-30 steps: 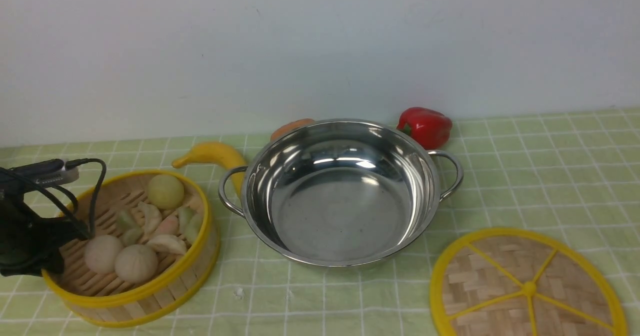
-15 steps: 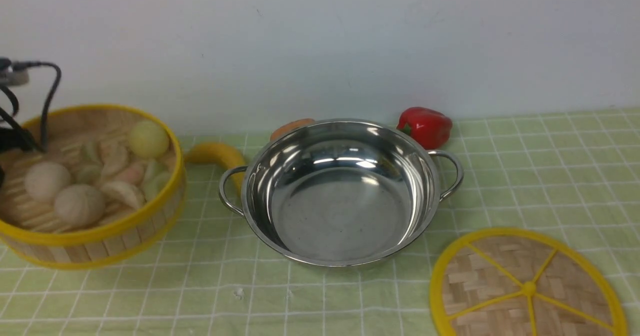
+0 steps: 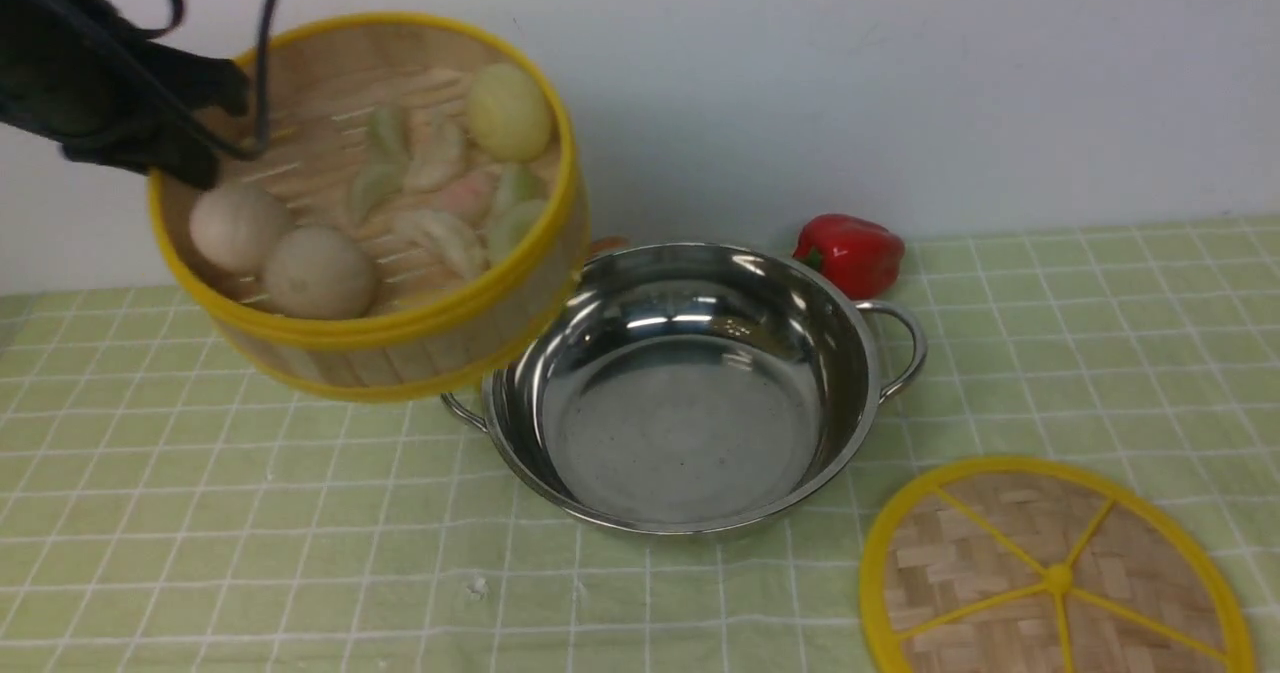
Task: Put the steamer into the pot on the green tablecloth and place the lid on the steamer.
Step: 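Grasp the rim of the steamer basket holding the buns with the left gripper, then place the bamboo steamer basket with dumplings into the steel pot with the left gripper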
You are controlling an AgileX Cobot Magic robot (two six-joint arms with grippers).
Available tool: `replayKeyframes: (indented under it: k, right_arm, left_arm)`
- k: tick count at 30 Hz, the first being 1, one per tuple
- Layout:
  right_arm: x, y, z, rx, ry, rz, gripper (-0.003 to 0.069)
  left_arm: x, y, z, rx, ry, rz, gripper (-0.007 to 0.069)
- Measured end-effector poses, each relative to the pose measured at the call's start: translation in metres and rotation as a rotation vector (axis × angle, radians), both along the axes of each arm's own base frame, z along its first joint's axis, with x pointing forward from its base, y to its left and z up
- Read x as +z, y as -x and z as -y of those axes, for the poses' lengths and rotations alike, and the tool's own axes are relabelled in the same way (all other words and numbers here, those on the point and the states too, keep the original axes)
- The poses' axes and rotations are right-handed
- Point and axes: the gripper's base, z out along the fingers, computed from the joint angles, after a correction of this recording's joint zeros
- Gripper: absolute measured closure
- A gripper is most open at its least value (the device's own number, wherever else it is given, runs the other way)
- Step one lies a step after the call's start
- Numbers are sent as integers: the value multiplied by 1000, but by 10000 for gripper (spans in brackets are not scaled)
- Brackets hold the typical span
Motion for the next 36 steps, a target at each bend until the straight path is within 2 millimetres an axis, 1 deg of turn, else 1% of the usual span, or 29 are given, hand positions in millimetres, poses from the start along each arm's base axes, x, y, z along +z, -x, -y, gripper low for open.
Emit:
replayKeyframes:
  k: [1,4,5,6,8,9,10,11,12,13,15,21,23,24,32,36]
  right_arm:
    - [0,0,0,0,0,-4,417]
    - [-1,1,0,1,0,-10,417]
    - [-1,1,0,1,0,-10,417]
    - [-1,1,0,1,0,-14,417]
    - [-1,1,0,2,0,-18,417]
    - [-1,1,0,2,0,-18,417]
    - [-1,1,0,2,0,-18,417]
    - [-1,1,0,2,0,-20,417]
    - [-1,1,0,2,0,-20,417]
    - [-1,1,0,2,0,-21,417]
    - [-1,1,0,2,0,-21,417]
    - [-1,1,0,2,0,-22,417]
    - [-1,1,0,2,0,-22,417]
    - [-1,1,0,2,0,-22,417]
    - [-2,2,0,3,0,-33,417]
    - [-3,3,0,4,1,-40,417]
  left_arm:
    - [-14,-10,26,-63,2,-20,592]
    - [-35,-25,60,-128,4,-10,592]
    - [-34,-26,60,-126,5,-5,592]
    - [-45,-32,73,-141,11,-3,592]
    - [-58,-40,88,-158,16,5,592]
    - [-70,-45,97,-170,18,-3,592]
    - [-70,-45,99,-172,18,0,592]
    - [-85,-51,110,-191,17,-10,592]
    - [-86,-51,111,-193,17,-10,592]
    - [-102,-56,121,-208,15,-28,592]
    - [-117,-60,129,-222,11,-45,592]
    - [-155,-69,146,-246,5,-77,592]
    - [-160,-71,147,-245,5,-72,592]
    - [-166,-73,148,-245,5,-69,592]
    - [-181,-76,149,-241,2,-89,580]
    - [-185,-76,149,-233,10,-100,533]
